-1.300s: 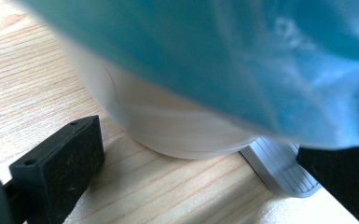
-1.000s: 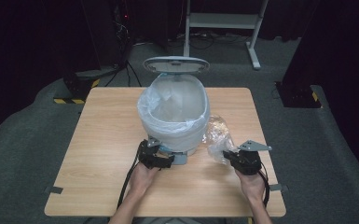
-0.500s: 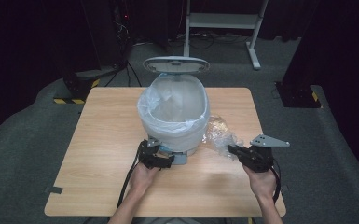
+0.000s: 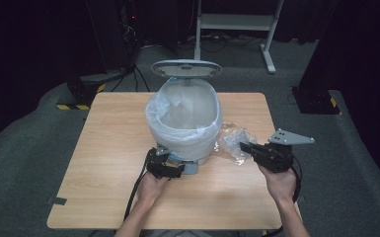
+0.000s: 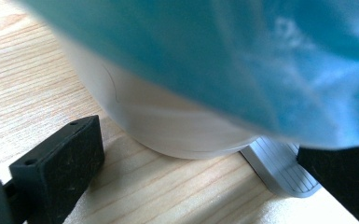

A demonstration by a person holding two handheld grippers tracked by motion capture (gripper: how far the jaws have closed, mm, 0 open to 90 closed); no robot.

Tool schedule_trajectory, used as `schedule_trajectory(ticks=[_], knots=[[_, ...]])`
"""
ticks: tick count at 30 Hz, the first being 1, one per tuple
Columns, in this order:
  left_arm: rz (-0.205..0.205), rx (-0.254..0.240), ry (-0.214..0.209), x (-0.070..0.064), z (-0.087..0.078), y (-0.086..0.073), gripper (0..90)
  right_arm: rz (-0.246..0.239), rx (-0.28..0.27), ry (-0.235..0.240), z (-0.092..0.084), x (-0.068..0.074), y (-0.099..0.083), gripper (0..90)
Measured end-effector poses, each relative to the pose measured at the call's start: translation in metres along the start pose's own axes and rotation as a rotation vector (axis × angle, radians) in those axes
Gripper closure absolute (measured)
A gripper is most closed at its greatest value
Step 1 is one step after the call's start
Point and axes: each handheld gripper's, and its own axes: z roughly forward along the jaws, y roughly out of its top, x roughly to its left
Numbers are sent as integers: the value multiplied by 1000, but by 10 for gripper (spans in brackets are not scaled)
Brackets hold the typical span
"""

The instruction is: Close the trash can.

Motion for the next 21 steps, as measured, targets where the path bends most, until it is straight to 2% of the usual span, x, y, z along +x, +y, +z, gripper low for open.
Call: schedule_trajectory(ticks=[8, 12, 20, 21], knots=[[-1, 0, 0, 0, 0, 0, 6, -23, -28, 62, -2, 4, 33, 875], [-3, -2, 1, 0, 0, 0, 5, -32, -39, 81, -2, 7, 48, 874], [-1, 1, 6, 0, 0, 0, 5, -68, -35, 101, 8, 11, 74, 874], [-12, -7, 3, -1, 1, 0, 5, -73, -38, 104, 10, 10, 79, 874]])
